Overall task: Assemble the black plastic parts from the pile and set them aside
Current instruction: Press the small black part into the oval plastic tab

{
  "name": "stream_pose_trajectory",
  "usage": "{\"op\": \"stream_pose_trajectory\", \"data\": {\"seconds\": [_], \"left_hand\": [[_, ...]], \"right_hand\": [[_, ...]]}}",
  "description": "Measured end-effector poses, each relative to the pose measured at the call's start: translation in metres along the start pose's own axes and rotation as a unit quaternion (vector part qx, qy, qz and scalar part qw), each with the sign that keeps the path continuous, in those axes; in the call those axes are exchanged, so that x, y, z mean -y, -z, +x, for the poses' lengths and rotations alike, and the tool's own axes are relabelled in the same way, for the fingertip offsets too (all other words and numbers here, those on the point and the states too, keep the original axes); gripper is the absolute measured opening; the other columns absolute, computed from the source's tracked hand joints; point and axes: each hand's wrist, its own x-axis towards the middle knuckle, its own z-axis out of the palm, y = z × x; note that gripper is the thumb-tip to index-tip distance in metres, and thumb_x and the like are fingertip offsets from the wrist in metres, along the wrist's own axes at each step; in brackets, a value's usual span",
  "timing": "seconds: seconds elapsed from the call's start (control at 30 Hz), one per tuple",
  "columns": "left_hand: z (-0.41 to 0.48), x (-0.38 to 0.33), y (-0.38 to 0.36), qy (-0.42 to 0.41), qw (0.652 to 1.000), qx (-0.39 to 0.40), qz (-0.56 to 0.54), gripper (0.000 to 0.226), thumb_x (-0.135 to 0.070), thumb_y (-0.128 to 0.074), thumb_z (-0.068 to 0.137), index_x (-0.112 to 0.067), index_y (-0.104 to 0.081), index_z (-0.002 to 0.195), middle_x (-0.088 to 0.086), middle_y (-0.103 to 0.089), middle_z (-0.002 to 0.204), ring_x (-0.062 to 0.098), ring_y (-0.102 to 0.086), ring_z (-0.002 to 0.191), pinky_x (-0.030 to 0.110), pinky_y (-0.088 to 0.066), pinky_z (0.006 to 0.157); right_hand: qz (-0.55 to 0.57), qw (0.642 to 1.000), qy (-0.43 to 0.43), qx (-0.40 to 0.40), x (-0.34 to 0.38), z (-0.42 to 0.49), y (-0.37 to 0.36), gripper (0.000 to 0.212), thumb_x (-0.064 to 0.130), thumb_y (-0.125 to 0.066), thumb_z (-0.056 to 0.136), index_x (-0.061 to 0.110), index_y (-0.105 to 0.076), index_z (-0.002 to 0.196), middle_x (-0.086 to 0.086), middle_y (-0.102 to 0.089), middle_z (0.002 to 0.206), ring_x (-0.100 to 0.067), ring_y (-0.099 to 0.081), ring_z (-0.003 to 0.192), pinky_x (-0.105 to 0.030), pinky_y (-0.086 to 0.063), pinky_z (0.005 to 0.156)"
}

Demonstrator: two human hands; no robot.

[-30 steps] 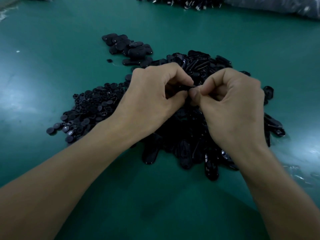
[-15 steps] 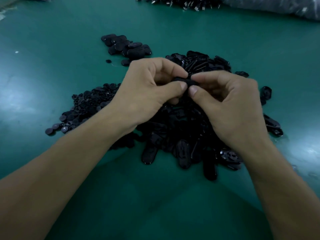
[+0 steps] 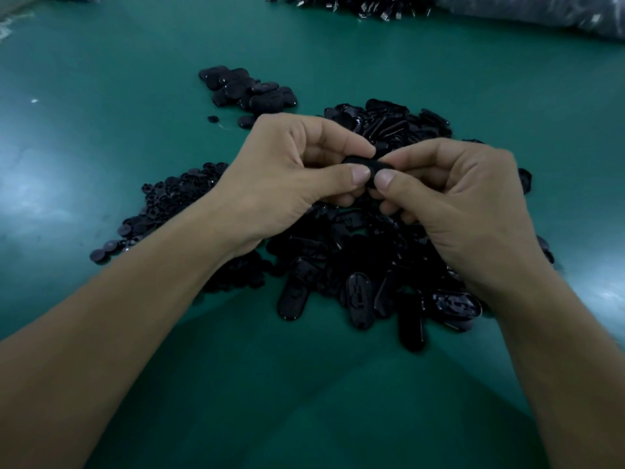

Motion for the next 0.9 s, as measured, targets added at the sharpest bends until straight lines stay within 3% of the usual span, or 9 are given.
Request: {"op": "stream_pose_trajectory", "data": {"seconds": [0.33, 0.53, 0.9], "left_hand": [[0.0001, 0.001, 0.001, 0.005, 1.0, 0.008, 0.004, 0.014, -0.005, -0.077, 0.081, -0.014, -0.074, 0.092, 0.007, -0.075, 0.077, 0.013, -0.071, 0.068, 0.021, -0.057, 0.066], [0.0001, 0.0018, 0.0, -0.001, 1.0, 0.0, -0.005, 0.014, -0.006, -0.077, 0.08, -0.014, -0.074, 0.091, 0.004, -0.075, 0.075, 0.013, -0.071, 0.068, 0.021, -0.058, 0.066], [-0.0009, 0.004, -0.003, -0.026, 0.999, -0.015, 0.04, 0.015, -0.002, -0.076, 0.085, -0.015, -0.074, 0.093, 0.008, -0.076, 0.08, 0.019, -0.074, 0.073, 0.027, -0.061, 0.069]], "right_hand": [[-0.029, 0.999, 0.011, 0.014, -0.0012, -0.0009, 0.0036, 0.011, 0.017, -0.08, 0.085, 0.024, -0.071, 0.085, 0.003, -0.075, 0.076, -0.009, -0.07, 0.061, -0.017, -0.054, 0.058], [-0.034, 0.999, 0.028, 0.003, -0.0006, 0.0001, 0.0014, 0.014, 0.015, -0.079, 0.085, 0.025, -0.07, 0.085, 0.005, -0.075, 0.077, -0.003, -0.066, 0.061, -0.015, -0.052, 0.059], [-0.052, 0.998, 0.01, -0.031, -0.003, 0.0008, -0.0054, 0.017, 0.013, -0.077, 0.085, 0.026, -0.068, 0.079, 0.001, -0.073, 0.073, -0.005, -0.062, 0.055, -0.019, -0.051, 0.053]]}}
